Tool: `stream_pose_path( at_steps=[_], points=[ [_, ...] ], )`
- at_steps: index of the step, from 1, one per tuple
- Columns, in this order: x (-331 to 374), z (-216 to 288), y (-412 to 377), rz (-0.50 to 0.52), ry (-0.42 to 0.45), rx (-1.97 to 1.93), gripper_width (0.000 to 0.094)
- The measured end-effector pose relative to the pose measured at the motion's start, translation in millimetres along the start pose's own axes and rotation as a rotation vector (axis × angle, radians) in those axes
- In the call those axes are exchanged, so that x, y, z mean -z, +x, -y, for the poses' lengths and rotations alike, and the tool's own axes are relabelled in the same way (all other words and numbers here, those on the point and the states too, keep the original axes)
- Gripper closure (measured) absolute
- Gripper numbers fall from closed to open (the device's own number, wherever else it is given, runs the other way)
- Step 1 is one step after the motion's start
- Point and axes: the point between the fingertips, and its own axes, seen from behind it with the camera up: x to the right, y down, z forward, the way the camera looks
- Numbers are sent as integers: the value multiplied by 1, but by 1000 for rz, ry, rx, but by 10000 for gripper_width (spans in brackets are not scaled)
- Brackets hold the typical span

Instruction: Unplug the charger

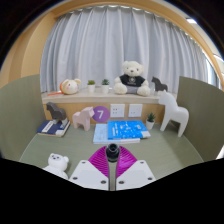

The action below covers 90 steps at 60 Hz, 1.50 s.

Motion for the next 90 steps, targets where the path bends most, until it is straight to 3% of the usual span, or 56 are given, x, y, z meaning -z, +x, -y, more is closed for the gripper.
stream_pose_path(
  at_steps=[9, 19, 27, 29, 36, 39, 48, 55, 68, 90],
  points=[
    [-27, -89, 4, 47, -126, -23, 872],
    [-43, -144, -1, 100, -219, 6, 830],
    [-41, -151, 2, 108, -250, 51, 715],
    [-39, -152, 3, 107, -262, 63, 650],
    [-22, -129, 6, 110, -257, 87, 278],
    [-9, -109, 6, 112, -233, 89, 211],
    [47, -34, 10, 103, -115, 74, 172],
    [97, -6, 8, 114, -61, -6, 167],
    [184, -18, 8, 131, -44, -14, 166],
    [262, -57, 5, 124, -74, 19, 169]
  ],
)
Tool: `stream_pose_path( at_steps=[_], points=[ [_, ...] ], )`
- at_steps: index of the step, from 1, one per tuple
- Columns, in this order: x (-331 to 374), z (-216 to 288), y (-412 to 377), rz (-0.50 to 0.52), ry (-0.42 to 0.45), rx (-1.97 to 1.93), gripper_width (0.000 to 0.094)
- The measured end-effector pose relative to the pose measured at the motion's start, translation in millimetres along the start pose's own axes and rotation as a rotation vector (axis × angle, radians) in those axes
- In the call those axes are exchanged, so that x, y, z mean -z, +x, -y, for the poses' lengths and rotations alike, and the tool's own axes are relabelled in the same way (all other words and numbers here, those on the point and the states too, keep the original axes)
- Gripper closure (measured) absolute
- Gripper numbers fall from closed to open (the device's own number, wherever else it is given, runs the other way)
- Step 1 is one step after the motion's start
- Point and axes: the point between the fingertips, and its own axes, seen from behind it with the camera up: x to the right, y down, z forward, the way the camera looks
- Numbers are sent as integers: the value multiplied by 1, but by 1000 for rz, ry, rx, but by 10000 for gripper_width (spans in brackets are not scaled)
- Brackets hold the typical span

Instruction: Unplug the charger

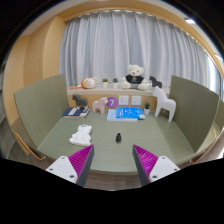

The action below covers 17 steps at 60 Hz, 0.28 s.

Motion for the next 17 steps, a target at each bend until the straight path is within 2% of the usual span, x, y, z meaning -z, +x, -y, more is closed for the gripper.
stream_pose_path(
  at_steps=[17],
  points=[
    [16, -11, -27, 32, -10, 25, 167]
  ],
)
